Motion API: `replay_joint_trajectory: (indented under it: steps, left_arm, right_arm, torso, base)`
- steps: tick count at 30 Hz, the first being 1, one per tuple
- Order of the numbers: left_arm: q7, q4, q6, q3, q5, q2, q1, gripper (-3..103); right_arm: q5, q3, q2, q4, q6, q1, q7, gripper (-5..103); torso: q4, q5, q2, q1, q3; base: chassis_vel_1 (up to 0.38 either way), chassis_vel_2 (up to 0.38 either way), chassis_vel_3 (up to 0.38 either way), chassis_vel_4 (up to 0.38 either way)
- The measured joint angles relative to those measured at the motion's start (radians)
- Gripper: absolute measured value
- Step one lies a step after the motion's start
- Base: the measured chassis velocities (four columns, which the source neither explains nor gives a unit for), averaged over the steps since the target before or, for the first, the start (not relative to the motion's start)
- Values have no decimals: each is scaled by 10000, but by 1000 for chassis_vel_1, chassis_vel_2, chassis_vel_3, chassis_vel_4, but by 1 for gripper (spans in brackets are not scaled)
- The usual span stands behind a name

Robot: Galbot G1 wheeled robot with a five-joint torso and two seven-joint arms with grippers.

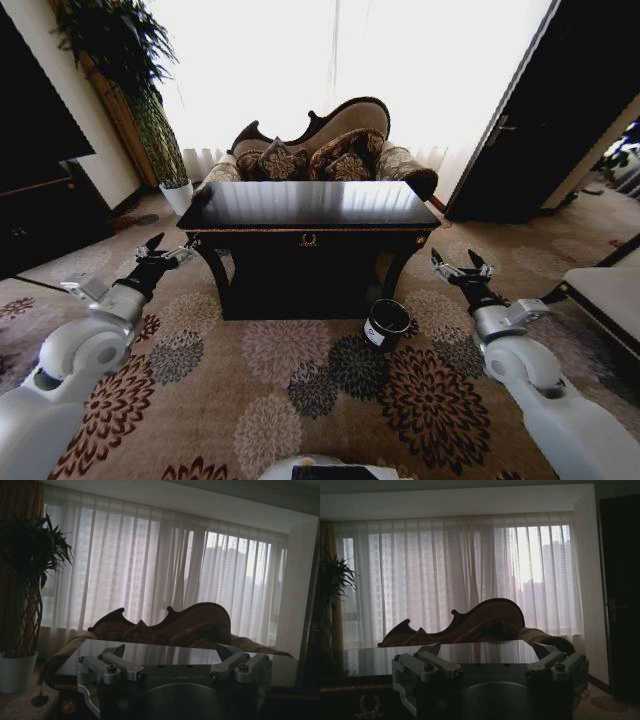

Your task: Move to the front of the table and place the trash on the table into the trash bin.

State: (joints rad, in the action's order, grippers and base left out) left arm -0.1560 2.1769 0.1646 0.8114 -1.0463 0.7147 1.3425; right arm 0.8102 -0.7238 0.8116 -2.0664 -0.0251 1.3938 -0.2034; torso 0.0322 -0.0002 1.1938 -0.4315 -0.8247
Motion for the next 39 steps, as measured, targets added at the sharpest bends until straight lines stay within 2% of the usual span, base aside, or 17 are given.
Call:
replay_joint_trajectory:
  steps: [23, 39]
  left_arm:
    - [0, 0, 0, 0, 0, 0, 0, 100]
    - [0, -1, 0, 0, 0, 0, -1, 100]
  right_arm:
    - [0, 1, 1, 2, 0, 1, 0, 100]
    - [-1, 0, 1, 2, 0, 0, 0, 100]
  torso:
    - [4, 3, 2, 6, 1]
    - [2, 3, 2, 8, 3]
  base:
    - [195, -208, -196, 205]
    - [10, -15, -15, 24]
